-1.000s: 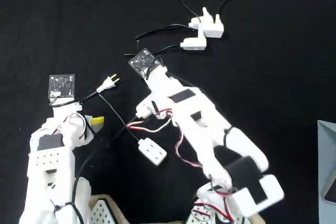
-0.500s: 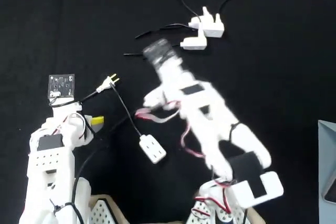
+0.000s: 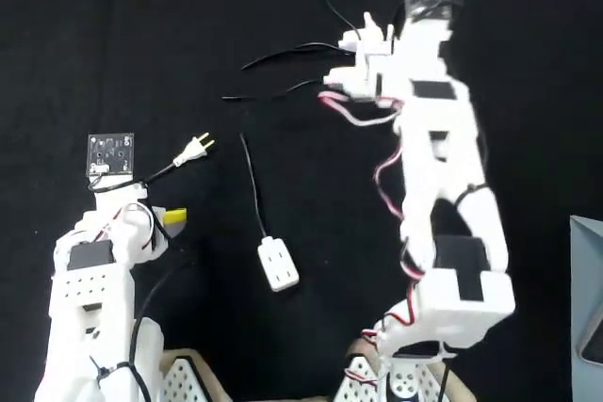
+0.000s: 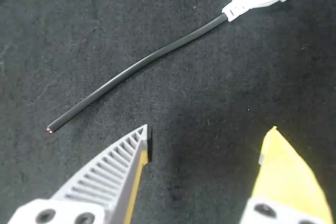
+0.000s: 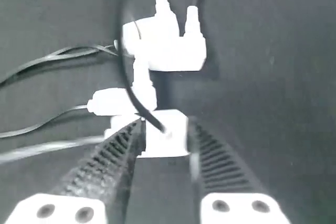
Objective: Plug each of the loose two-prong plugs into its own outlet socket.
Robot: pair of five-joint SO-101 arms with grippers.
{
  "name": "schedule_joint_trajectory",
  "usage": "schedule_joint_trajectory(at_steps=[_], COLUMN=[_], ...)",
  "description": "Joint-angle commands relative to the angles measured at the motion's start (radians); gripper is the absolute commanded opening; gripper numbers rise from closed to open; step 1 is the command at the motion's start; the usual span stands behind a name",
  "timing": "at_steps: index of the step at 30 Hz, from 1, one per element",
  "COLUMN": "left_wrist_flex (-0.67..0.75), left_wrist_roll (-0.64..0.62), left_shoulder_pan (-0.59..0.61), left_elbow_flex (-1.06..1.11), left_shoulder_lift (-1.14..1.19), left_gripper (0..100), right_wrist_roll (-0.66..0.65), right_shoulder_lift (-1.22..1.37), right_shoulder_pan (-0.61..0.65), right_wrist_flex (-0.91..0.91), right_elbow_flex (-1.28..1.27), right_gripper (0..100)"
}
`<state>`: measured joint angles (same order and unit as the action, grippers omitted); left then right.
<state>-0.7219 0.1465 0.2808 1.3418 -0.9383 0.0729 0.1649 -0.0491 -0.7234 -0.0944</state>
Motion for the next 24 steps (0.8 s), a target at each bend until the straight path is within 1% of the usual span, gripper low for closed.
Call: schedule_joint_trajectory(at_steps=[1,3,5,7,10,13,16,21,24], left_wrist_flex=[0.017,0.02,0.018,0.021,0.021,0.021,0.021,0.021,0.021], left_wrist_roll=[-0.012,-0.034,-0.083,-0.117,-0.163,-0.193,-0.218,-0.218,-0.218], left_shoulder_pan=[0.053,0.105,0.156,0.211,0.283,0.334,0.363,0.364,0.364], left_elbow_flex=[-0.013,-0.025,-0.045,-0.058,-0.076,-0.091,-0.101,-0.101,-0.099], left_shoulder_lift=[-0.018,-0.018,-0.018,-0.018,-0.018,-0.015,-0.011,-0.012,-0.017], left_gripper=[33,33,33,33,33,33,33,33,33], right_wrist_roll=[0.037,0.035,0.023,-0.04,-0.126,-0.229,-0.308,-0.434,-0.512], right_shoulder_lift=[0.001,0.001,0.001,0.002,0.007,0.01,0.01,0.012,0.03], right_shoulder_pan=[0.015,0.057,0.123,0.201,0.321,0.437,0.531,0.69,0.763], right_wrist_flex=[-0.192,-0.276,-0.331,-0.362,-0.361,-0.358,-0.301,-0.157,-0.055], right_elbow_flex=[0.174,0.216,0.234,0.234,0.197,0.166,0.127,0.024,-0.024], right_gripper=[20.1,20.1,20.1,20.1,20.1,20.1,20.1,20.5,20.5])
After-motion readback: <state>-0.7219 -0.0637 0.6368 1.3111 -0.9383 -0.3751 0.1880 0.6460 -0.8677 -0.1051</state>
